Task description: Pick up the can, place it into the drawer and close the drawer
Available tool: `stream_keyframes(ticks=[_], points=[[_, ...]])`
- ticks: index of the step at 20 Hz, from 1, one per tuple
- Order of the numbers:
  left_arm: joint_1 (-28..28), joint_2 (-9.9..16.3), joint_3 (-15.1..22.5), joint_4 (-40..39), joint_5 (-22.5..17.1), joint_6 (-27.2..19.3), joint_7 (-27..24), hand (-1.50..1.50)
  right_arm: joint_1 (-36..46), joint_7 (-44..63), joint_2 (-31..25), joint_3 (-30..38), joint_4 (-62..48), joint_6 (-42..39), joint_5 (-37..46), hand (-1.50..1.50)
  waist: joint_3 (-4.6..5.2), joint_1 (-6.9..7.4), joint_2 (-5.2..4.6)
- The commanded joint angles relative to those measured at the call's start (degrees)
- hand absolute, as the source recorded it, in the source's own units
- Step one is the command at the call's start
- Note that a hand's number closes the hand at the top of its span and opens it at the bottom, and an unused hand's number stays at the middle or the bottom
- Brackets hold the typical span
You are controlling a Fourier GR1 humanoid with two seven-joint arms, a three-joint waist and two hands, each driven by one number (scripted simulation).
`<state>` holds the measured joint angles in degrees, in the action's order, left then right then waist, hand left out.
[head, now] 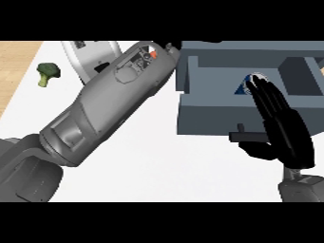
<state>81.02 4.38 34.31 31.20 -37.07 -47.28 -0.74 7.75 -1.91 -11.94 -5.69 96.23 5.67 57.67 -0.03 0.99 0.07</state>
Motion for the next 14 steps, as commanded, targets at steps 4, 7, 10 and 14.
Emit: stream_keyframes(ticks=[4, 7, 10, 14], points=[[-3.0, 7.6, 0.3, 8.5, 2.7, 1.4, 7.4, -1.50, 4.1, -2.6, 4.3, 0.4, -15.8, 10.9, 4.7, -1.50, -0.01, 0.47, 0.11], [-5.6, 8.7, 1.0, 12.7, 4.3, -0.5, 8.5, -1.50, 9.5, -2.7, 3.0, 3.4, -22.1, 10.4, 4.4, -1.50, 0.00, 0.67, 0.07], [-7.8, 12.1, 1.7, 18.0, 4.4, 0.5, 11.1, -1.50, 11.6, -3.0, 4.7, 3.5, -28.5, 15.9, 7.3, -1.50, -0.02, 2.18, 0.10], [-9.9, 16.0, 1.2, 21.2, 4.8, 2.4, 12.7, -1.50, 18.2, -3.2, 4.1, 6.6, -38.1, 19.1, 8.4, -1.50, -0.04, 2.48, -0.25]])
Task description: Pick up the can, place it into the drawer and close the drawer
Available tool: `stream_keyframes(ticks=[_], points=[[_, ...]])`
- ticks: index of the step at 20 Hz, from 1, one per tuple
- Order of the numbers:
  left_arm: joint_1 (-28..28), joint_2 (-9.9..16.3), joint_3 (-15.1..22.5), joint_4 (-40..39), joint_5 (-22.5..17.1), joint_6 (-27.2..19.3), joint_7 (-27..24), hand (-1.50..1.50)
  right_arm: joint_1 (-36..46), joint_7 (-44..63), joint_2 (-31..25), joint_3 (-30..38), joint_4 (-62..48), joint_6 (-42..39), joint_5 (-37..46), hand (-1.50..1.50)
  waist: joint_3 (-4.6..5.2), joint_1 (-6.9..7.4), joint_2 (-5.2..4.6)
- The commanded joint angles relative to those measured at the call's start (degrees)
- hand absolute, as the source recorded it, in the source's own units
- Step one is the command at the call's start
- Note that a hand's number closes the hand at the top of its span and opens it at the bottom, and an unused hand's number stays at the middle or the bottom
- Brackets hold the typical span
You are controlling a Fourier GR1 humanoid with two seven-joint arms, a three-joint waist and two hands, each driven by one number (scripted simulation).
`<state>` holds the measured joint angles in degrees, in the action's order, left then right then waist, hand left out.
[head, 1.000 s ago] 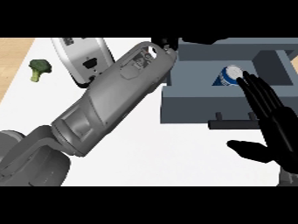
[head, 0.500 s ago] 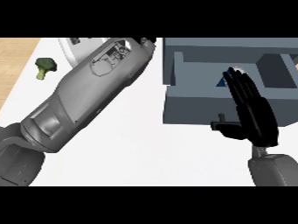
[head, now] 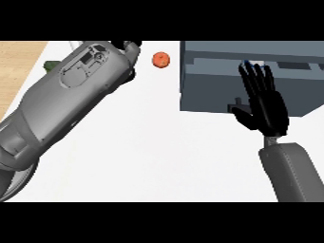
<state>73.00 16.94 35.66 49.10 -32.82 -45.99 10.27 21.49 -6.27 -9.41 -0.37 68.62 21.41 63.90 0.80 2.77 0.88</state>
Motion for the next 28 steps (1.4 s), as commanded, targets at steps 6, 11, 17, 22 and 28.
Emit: stream_keyframes(ticks=[6, 11, 17, 22, 28], points=[[-5.1, 6.7, -0.2, 11.0, 2.4, -0.6, 6.3, -1.50, 12.0, 0.2, 2.1, 4.1, -23.4, 13.4, 5.1, -1.50, -0.90, 0.44, -1.05], [-10.6, 10.4, -0.4, 15.8, 3.2, 1.3, 7.0, -1.50, 19.5, 0.0, 2.3, 6.9, -31.9, 17.0, 4.3, -1.50, -0.89, 0.82, -1.32], [-17.1, 11.4, 0.2, 23.1, 4.2, 0.7, 7.1, -1.50, 26.8, 0.4, 0.1, 9.2, -39.9, 19.9, 4.7, -1.50, -0.88, 1.69, -1.51], [-18.5, 11.8, 0.6, 24.9, 5.8, 0.0, 8.3, -1.50, 32.6, 0.6, -1.4, 10.3, -44.1, 20.9, 4.7, -1.50, -0.91, 1.91, -1.75], [-20.4, 13.3, -1.6, 26.1, 5.9, 2.3, 6.5, -1.50, 40.2, 3.4, -1.9, 11.6, -50.8, 20.4, 5.8, -1.50, -0.91, 2.97, -2.46]])
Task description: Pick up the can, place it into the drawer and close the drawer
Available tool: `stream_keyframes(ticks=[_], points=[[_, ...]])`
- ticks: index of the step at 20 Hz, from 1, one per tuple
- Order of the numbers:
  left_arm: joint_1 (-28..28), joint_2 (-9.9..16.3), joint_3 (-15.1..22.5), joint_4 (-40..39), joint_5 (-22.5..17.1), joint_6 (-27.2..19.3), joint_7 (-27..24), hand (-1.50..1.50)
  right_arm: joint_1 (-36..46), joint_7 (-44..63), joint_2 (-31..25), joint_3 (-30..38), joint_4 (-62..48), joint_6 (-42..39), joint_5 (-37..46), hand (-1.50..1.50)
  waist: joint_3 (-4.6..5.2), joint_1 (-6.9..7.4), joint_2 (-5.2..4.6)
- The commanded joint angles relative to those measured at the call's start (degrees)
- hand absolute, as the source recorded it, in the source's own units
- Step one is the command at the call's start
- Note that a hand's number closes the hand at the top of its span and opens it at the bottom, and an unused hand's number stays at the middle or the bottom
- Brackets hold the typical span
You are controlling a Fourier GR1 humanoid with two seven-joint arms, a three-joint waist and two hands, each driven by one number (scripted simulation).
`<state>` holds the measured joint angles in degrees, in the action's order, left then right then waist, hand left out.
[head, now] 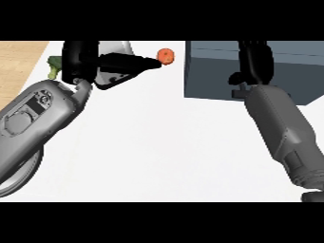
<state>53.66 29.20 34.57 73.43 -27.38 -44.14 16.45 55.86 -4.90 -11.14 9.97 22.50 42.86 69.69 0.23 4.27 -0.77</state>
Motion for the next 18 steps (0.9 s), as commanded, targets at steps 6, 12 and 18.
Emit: stream_keyframes(ticks=[6, 12, 18], points=[[-5.1, 1.0, -1.6, 2.2, 1.4, 1.1, -2.8, -1.50, 8.6, 0.6, -0.2, 2.6, -7.3, 0.3, -0.8, -1.50, -0.33, 0.84, -1.10], [-7.7, 1.5, -1.3, 5.7, 1.8, 1.4, -2.1, -1.50, 10.7, -4.8, 0.3, 7.1, -7.3, -2.4, -6.3, -1.50, -0.43, 1.24, -0.87], [-11.4, 0.2, -1.2, 6.1, 2.2, 1.4, -5.3, -1.50, 11.1, -12.9, 2.8, 14.0, -5.3, -4.7, -15.1, -1.50, -0.49, 1.19, -1.00]])
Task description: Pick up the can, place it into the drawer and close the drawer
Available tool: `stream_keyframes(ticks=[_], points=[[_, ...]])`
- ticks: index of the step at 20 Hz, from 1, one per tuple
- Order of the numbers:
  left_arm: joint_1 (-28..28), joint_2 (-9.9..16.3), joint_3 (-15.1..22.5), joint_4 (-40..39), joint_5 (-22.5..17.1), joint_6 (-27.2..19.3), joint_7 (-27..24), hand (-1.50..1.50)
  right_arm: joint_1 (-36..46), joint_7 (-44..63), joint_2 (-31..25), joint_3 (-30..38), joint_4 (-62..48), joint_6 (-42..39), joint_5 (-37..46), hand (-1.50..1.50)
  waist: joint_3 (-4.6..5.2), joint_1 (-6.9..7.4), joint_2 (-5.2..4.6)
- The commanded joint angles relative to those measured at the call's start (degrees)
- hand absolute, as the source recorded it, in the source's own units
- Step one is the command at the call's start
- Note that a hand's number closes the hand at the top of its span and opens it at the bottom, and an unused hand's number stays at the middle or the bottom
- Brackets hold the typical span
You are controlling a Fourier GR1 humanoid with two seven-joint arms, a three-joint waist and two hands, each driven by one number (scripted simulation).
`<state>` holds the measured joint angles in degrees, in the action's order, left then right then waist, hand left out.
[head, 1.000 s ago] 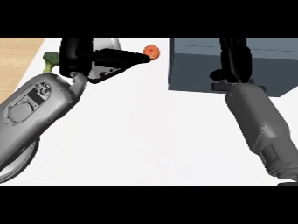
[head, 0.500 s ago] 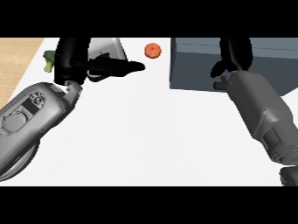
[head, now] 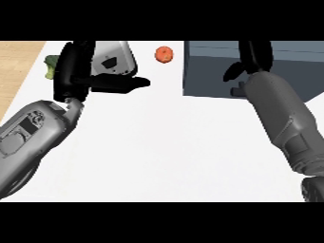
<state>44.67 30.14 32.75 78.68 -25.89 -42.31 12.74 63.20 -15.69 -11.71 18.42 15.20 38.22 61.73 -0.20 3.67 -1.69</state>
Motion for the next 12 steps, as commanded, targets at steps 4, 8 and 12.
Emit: stream_keyframes(ticks=[4, 8, 12], points=[[-1.4, 0.8, -0.4, 2.1, 0.8, -0.1, 0.2, -1.50, 3.9, -5.1, 5.2, 9.7, 2.2, -1.3, -11.8, -1.50, -0.08, 1.64, 0.20], [-2.7, 1.7, -0.8, 2.7, 1.3, -0.6, 0.9, -1.50, 4.2, -11.3, 4.7, 15.3, 3.9, -7.8, -19.1, -1.50, -0.08, -0.11, 0.89], [-4.9, 3.1, -3.2, 3.5, 0.4, 1.4, -0.5, -1.50, 5.5, -11.5, 6.4, 18.4, 3.5, -10.8, -23.2, -1.50, 0.09, -0.60, 0.95]])
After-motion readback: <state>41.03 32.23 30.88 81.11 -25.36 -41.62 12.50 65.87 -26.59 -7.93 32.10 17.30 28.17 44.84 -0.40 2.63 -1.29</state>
